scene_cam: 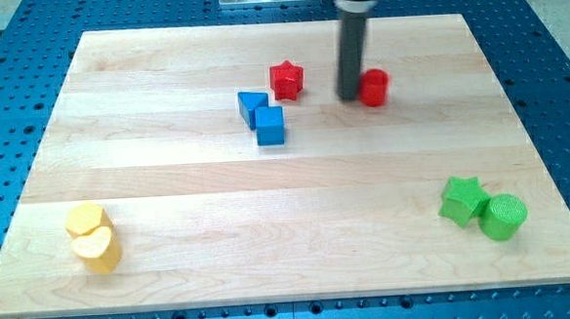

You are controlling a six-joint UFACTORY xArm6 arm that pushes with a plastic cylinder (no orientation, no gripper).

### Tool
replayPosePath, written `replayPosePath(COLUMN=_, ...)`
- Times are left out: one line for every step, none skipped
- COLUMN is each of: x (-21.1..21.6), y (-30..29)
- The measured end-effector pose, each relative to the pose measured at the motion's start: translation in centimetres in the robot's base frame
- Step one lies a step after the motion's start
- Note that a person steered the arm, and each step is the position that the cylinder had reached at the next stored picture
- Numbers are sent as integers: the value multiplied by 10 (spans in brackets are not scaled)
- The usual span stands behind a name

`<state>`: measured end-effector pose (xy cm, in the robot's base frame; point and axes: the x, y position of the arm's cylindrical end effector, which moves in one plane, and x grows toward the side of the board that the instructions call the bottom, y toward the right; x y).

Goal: Place the red circle to the center right

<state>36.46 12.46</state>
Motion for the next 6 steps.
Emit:
replayPosePath(x=26, y=69)
replayPosePath(x=1, y=53)
replayPosePath(x=-6, y=93)
replayPosePath(x=-5, y=118)
replayPosePath(x=-29, y=92)
replayPosePath(x=-92, y=-39)
